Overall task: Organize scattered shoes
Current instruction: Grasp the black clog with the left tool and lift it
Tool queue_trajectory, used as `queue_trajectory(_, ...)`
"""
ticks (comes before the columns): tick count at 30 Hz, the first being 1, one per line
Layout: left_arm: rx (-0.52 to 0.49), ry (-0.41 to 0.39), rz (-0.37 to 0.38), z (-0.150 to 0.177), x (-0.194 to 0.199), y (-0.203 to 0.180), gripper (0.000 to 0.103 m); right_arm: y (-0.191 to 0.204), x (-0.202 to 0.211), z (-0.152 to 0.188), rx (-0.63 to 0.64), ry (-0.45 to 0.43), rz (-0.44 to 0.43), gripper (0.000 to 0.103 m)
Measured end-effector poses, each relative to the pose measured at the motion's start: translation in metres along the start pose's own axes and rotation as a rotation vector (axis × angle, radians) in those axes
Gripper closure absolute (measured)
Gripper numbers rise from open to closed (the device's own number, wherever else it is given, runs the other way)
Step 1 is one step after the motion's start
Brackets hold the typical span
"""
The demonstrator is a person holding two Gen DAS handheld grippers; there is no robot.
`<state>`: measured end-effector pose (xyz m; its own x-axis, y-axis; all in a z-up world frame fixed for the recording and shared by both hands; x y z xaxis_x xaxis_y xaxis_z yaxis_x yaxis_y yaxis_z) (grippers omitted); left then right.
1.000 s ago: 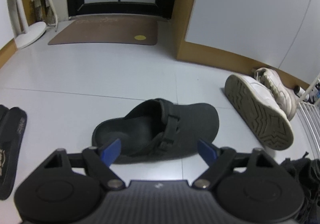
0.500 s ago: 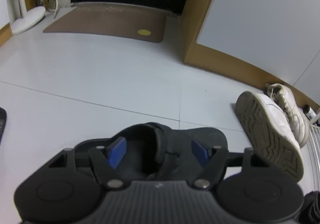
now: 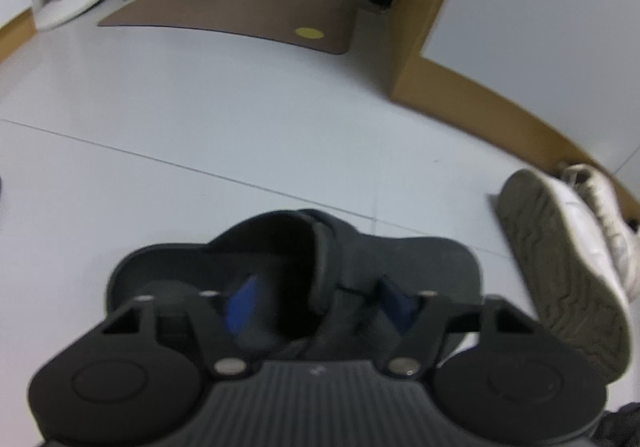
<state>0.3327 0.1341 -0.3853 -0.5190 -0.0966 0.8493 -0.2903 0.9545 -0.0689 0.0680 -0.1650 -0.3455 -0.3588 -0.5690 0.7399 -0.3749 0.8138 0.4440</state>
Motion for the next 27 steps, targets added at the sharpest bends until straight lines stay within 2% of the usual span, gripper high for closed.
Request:
queue_trajectory(5, -0.041, -0.014, -0.017, -0.001, 0.008, -0.004, 0.071, 0.002, -0.004, 0.003, 0.008, 0.013, 0.001, 0.004)
queue_trajectory(10, -0.021, -0.010, 0.017, 0.003, 0.015, 0.002, 0.077, 0.006, -0.006, 0.004, 0.029, 0.017, -0.001, 0.004)
queue_trajectory(15, -0.032, -0.003, 0.044, 0.013, 0.027, 0.010, 0.089, 0.007, -0.007, 0.004, 0.031, 0.017, -0.003, 0.004)
queue_trajectory(17, -0.044, -0.003, 0.050, 0.021, 0.035, 0.015, 0.091, 0.007, -0.006, 0.004, 0.032, 0.014, -0.003, 0.004)
queue_trajectory(27, -0.038, 0.022, 0.062, 0.056, 0.067, 0.048, 0.093, 0.006, -0.006, 0.005, 0.033, 0.016, 0.000, 0.004)
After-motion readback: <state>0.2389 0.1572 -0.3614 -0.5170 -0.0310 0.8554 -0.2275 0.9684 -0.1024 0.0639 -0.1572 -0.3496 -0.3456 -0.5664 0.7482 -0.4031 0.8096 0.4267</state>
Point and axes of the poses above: each gripper's, at about its wrist camera, not at the fingertips, and x roughly against the way its jaws point, y to its left, z to its underside, the point moved 7 cm from there along -x, roughly the way its jaws point, and after that the axes turned 11 degrees about -z, right-handed, at the moved point
